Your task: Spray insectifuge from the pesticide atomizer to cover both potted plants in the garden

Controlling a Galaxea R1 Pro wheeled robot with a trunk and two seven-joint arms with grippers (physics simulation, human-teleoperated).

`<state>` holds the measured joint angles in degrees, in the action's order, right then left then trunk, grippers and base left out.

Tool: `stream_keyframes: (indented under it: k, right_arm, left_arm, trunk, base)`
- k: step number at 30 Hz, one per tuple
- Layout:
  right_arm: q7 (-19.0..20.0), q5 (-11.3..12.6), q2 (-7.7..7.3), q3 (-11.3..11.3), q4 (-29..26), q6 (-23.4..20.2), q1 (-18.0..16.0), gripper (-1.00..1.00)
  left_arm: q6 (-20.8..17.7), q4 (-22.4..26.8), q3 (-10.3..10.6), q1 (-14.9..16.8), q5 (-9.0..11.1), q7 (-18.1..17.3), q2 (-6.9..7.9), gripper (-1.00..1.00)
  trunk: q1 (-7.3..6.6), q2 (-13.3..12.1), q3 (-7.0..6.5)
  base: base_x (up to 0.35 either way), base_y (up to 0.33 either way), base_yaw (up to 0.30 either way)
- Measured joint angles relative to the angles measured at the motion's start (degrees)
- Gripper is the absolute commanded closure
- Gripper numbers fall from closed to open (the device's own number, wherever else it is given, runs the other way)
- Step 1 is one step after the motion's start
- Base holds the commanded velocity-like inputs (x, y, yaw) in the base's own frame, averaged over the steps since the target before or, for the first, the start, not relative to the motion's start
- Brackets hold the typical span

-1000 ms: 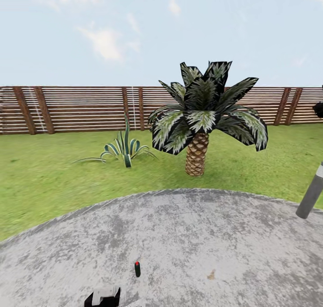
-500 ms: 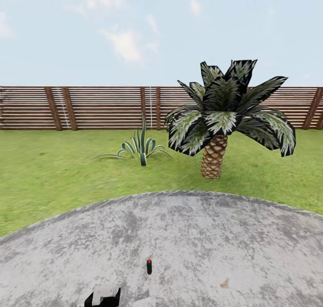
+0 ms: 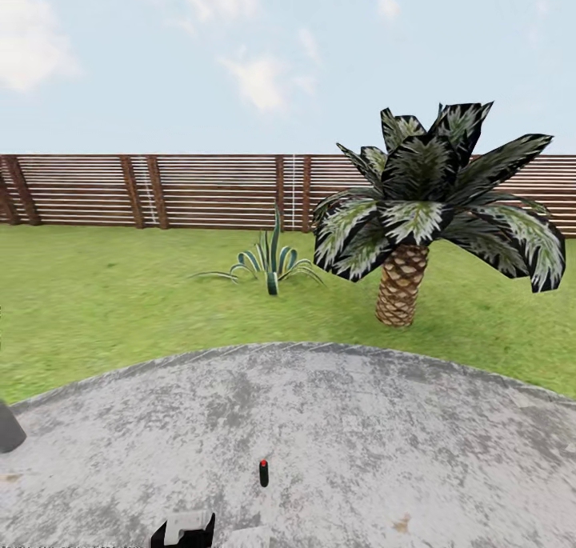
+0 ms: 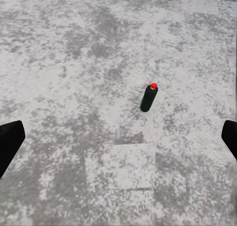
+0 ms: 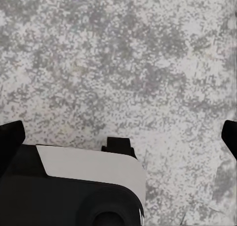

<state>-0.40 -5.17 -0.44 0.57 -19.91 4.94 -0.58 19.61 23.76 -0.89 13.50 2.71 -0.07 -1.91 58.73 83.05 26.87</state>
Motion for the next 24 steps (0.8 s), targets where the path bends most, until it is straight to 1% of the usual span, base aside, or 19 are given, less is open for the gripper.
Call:
stream_keyframes:
  k: [15, 19, 24]
  right_arm:
    - [0.00, -0.07, 0.17, -0.04, -0.01, 0.00, 0.00, -1.00]
    - [0.00, -0.08, 0.18, -0.07, 0.01, 0.01, 0.00, -1.00]
    - [0.00, -0.07, 0.18, -0.04, 0.02, 0.01, -0.01, -1.00]
  left_arm:
    - [0.00, -0.01, 0.00, 0.00, 0.04, 0.00, -0.02, -1.00]
    - [0.00, 0.01, 0.00, 0.00, 0.06, 0.00, 0.00, -1.00]
    - [0.00, 0.02, 0.00, -0.01, 0.07, 0.01, -0.02, -1.00]
  trunk:
    - [0.00, 0.00, 0.00]
    - [0.00, 0.00, 0.00]
    - [0.00, 0.00, 0.00]
  base:
    - [0.000, -0.321, 0.009]
    - [0.000, -0.321, 0.139]
    - [0.000, -0.260, 0.229]
